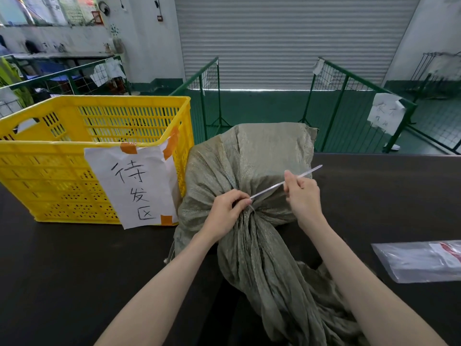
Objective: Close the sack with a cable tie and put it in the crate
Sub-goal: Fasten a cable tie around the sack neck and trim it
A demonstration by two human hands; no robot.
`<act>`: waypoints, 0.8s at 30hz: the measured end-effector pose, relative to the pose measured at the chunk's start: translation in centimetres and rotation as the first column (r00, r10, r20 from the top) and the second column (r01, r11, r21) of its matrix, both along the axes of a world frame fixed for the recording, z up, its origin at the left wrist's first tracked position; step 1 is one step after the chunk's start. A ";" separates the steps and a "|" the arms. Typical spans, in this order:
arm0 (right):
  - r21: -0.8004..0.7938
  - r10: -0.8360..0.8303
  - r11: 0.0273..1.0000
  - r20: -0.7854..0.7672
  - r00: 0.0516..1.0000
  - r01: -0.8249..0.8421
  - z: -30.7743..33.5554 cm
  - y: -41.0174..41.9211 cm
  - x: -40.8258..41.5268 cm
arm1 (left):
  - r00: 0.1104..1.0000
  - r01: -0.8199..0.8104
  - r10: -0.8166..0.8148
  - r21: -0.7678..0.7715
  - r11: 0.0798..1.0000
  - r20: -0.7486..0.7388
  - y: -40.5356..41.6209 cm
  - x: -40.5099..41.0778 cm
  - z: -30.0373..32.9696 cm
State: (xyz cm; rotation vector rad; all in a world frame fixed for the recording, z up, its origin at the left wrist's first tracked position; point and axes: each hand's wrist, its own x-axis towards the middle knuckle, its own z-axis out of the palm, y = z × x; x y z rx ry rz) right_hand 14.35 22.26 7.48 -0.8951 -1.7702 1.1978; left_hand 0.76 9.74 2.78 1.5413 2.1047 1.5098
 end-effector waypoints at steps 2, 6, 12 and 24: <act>-0.045 -0.011 0.999 -0.023 1.000 0.010 0.1 0.5 0.4 | 1.000 -0.001 0.001 -0.010 1.000 -0.004 0.0 -0.1 -0.2; -0.152 -0.041 0.988 -0.095 0.995 0.026 0.0 0.0 0.9 | 1.000 -0.004 0.003 -0.021 1.000 -0.007 0.1 0.3 -0.1; -0.253 0.061 0.963 -0.142 0.988 -0.096 -1.4 -1.4 -0.1 | 0.999 0.013 -0.013 -0.012 1.000 -0.046 0.1 1.2 0.2; 0.104 -0.086 0.992 0.080 0.993 0.078 -1.8 -2.7 -0.4 | 0.983 0.028 -0.040 -0.069 0.997 -0.177 0.4 0.9 -0.3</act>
